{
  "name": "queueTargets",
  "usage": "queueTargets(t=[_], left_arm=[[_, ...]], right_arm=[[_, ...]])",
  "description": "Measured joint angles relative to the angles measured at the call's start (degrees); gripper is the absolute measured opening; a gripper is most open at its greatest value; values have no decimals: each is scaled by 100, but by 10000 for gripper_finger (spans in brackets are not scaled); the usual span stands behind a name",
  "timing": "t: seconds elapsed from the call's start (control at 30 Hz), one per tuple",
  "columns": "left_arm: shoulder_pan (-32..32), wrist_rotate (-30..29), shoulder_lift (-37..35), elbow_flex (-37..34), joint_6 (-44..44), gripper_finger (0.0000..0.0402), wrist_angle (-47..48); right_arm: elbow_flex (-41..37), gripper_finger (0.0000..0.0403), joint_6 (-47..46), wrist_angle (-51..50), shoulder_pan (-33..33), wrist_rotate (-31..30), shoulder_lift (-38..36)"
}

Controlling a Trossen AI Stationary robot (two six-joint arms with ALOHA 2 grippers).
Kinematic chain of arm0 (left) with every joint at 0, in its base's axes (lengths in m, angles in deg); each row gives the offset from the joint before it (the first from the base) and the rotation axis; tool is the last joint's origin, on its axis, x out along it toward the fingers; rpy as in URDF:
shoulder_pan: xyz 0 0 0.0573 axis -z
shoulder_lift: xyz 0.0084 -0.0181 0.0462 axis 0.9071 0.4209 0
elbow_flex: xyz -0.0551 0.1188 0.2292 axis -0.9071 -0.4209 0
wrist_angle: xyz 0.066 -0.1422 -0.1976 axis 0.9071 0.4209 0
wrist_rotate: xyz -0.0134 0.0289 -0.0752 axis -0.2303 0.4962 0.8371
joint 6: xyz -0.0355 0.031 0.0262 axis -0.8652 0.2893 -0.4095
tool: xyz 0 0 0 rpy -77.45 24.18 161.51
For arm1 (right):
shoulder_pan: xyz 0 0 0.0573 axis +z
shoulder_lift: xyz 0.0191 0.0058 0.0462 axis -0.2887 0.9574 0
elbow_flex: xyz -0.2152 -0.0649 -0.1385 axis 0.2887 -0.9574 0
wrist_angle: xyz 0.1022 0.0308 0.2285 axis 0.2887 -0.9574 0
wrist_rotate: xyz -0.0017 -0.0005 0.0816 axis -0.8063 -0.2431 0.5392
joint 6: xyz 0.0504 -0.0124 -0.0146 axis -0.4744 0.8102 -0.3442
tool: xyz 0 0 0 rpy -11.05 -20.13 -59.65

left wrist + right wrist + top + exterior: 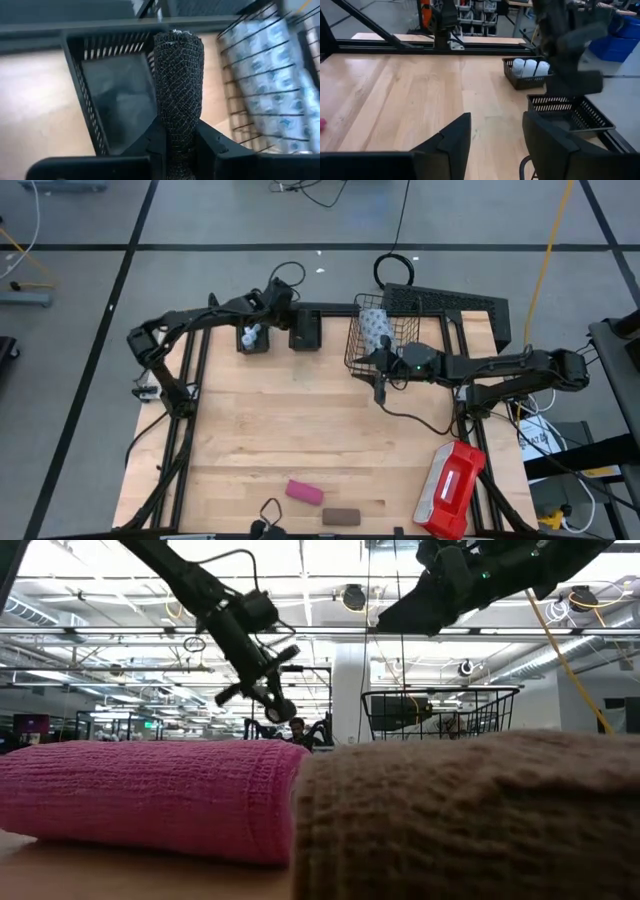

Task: Pick & place medical supplies in basket/bin
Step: Put the black rolled bandage into the right black basket

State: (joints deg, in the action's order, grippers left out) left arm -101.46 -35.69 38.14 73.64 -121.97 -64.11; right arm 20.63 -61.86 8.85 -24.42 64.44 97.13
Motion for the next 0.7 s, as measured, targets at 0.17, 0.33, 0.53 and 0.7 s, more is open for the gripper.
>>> queueTargets(t=[0.17, 0.33, 0.53, 0.7], left_arm=[[-50, 11, 360, 0, -168, 52, 23], [-173, -150, 572, 0, -285, 68, 66], [-234, -217, 634, 0, -219, 93, 57], [-229, -237, 634, 0, -187, 122, 76]], right_arm=[[0, 166, 0, -6, 0, 0, 0], [0, 166, -42, -26, 2, 1, 0], [0, 166, -44, -28, 20, 1, 0], [0, 166, -44, -31, 20, 1, 0]])
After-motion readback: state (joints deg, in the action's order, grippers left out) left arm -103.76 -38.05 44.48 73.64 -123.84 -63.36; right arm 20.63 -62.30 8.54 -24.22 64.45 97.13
